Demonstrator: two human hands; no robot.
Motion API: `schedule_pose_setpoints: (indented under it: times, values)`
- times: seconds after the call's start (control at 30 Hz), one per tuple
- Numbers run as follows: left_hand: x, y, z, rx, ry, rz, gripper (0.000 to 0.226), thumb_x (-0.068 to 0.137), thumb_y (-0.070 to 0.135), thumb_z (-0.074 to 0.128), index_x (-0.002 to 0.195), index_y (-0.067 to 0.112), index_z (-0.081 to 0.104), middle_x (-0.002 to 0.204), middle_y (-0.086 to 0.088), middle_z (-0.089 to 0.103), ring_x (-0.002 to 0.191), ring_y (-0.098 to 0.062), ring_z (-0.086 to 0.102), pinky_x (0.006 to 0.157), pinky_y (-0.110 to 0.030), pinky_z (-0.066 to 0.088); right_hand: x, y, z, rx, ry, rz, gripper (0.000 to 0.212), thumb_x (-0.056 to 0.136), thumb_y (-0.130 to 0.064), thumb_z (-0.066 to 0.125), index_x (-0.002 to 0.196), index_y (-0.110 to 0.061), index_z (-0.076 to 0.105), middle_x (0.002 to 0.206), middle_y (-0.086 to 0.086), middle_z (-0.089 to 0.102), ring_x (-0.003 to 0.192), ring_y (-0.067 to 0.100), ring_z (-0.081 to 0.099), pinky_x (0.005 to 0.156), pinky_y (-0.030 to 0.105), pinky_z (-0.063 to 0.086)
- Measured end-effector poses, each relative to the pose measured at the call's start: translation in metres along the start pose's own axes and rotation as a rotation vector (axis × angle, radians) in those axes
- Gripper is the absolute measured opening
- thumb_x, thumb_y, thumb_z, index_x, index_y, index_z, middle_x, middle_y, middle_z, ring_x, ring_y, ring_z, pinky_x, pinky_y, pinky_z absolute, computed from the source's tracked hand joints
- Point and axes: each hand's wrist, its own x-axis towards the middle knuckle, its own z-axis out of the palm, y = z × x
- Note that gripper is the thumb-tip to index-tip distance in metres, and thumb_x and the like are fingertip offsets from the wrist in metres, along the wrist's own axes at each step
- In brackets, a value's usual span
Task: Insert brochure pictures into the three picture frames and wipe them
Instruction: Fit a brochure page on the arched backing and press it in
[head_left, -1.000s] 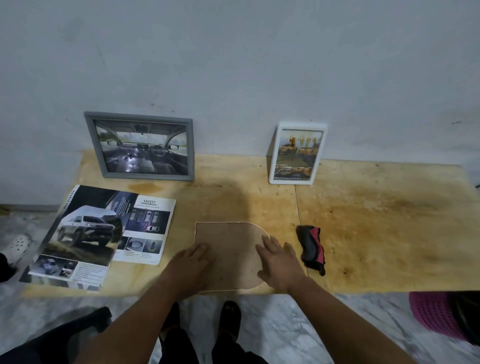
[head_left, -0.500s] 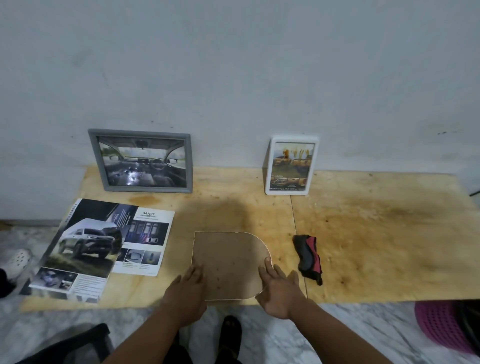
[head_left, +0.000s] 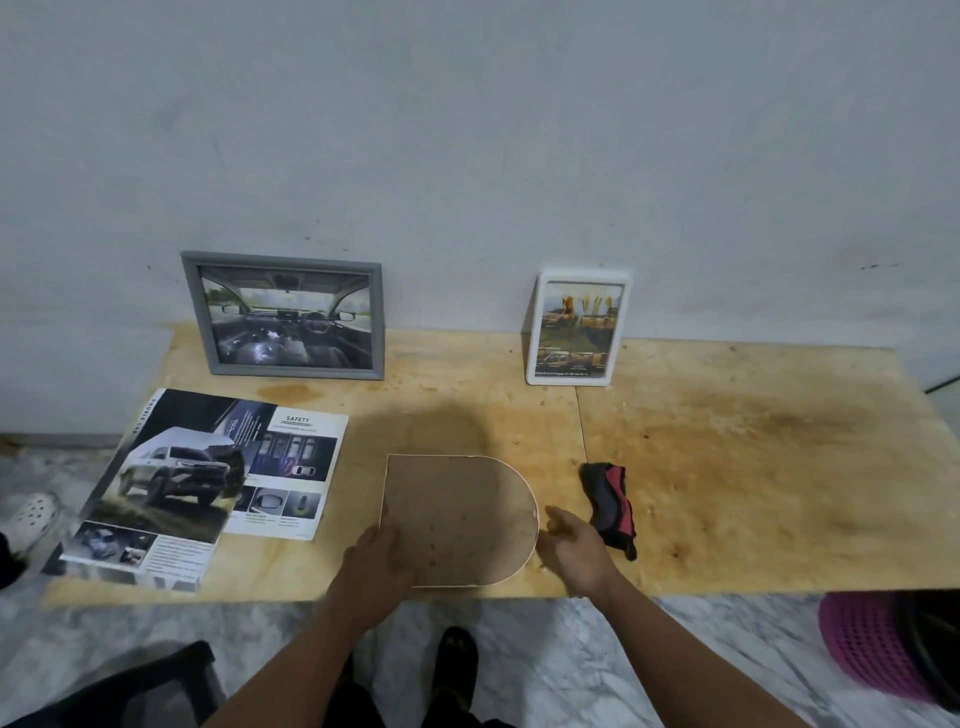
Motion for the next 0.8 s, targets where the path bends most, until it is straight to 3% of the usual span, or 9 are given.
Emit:
schedule_pose_setpoints:
  times: [0.07, 0.13, 0.2, 0.27, 0.33, 0.47, 0.6, 0.8]
  values:
    - [0.001, 0.003, 0.007, -0.046, 0.007, -0.022, 0.098, 0.067, 0.053, 0.051, 0.159, 0.025, 0.033, 0.164, -0.006, 0.031, 0.142, -0.037, 0.039, 0.117, -0.041, 0.034, -0.005, -0.002, 0.001, 0.083, -0.004, 0.062, 0.072, 0.093, -0.011, 0.066, 0.157, -0.009, 0.033, 0.099, 0.01, 0.068, 0.077, 0.021, 0.061, 0.063, 0.034, 0.048]
    - [-0.001, 0.007, 0.009, -0.076, 0.027, -0.028, 0.099, 0.063, 0.057, 0.052, 0.157, 0.026, 0.036, 0.164, -0.005, 0.029, 0.144, -0.036, 0.036, 0.118, -0.041, 0.03, -0.006, 0.001, 0.002, 0.131, 0.001, 0.116, 0.07, 0.094, -0.012, 0.06, 0.158, -0.015, 0.032, 0.082, 0.009, 0.058, 0.066, 0.016, 0.049, 0.054, 0.029, 0.039]
    - [-0.003, 0.008, 0.009, -0.094, 0.06, -0.027, 0.095, 0.066, 0.058, 0.056, 0.155, 0.031, 0.037, 0.166, -0.001, 0.026, 0.145, -0.036, 0.034, 0.116, -0.045, 0.032, -0.005, 0.003, 0.004, 0.227, 0.005, 0.153, 0.063, 0.095, -0.016, 0.064, 0.153, -0.02, 0.04, 0.079, 0.007, 0.054, 0.066, 0.016, 0.046, 0.053, 0.028, 0.036]
    - [-0.005, 0.008, 0.007, -0.104, 0.1, -0.006, 0.091, 0.068, 0.056, 0.058, 0.154, 0.033, 0.038, 0.165, 0.002, 0.027, 0.144, -0.036, 0.034, 0.115, -0.045, 0.033, -0.007, -0.001, 0.009, 0.324, -0.02, 0.176, 0.039, 0.095, -0.025, 0.069, 0.132, -0.022, 0.058, 0.078, 0.004, 0.055, 0.066, 0.015, 0.049, 0.056, 0.029, 0.04]
    - [-0.007, 0.011, 0.004, -0.126, 0.116, 0.013, 0.092, 0.065, 0.057, 0.056, 0.152, 0.033, 0.041, 0.163, 0.004, 0.033, 0.143, -0.034, 0.036, 0.115, -0.042, 0.032, -0.006, -0.004, 0.014, 0.366, -0.031, 0.185, 0.022, 0.095, -0.029, 0.071, 0.109, -0.013, 0.07, 0.076, 0.005, 0.055, 0.063, 0.015, 0.051, 0.061, 0.03, 0.046]
    - [-0.007, 0.009, 0.0, -0.269, 0.125, -0.036, 0.087, 0.067, 0.051, 0.07, 0.149, 0.029, 0.047, 0.155, 0.005, 0.046, 0.139, -0.03, 0.045, 0.116, -0.048, 0.038, 0.004, -0.002, 0.016, 0.399, 0.062, 0.166, 0.023, 0.097, -0.011, 0.066, 0.109, 0.008, 0.064, 0.064, 0.012, 0.048, 0.048, 0.019, 0.036, 0.047, 0.027, 0.031]
    - [-0.004, 0.011, -0.002, -0.332, 0.126, -0.037, 0.077, 0.075, 0.033, 0.083, 0.146, 0.022, 0.053, 0.146, -0.001, 0.056, 0.134, -0.023, 0.053, 0.117, -0.041, 0.038, 0.005, -0.006, 0.014, 0.418, 0.062, 0.228, 0.004, 0.095, -0.008, 0.068, 0.097, -0.008, 0.065, 0.071, 0.011, 0.064, 0.053, 0.017, 0.054, 0.054, 0.026, 0.045]
    - [0.001, 0.01, -0.007, -0.317, 0.093, -0.071, 0.075, 0.083, 0.026, 0.08, 0.15, 0.021, 0.048, 0.145, -0.002, 0.056, 0.131, -0.022, 0.054, 0.108, -0.032, 0.042, 0.011, 0.001, 0.017, 0.319, 0.072, 0.266, 0.019, 0.097, -0.004, 0.062, 0.114, 0.0, 0.066, 0.067, 0.007, 0.064, 0.048, 0.013, 0.054, 0.05, 0.025, 0.041]
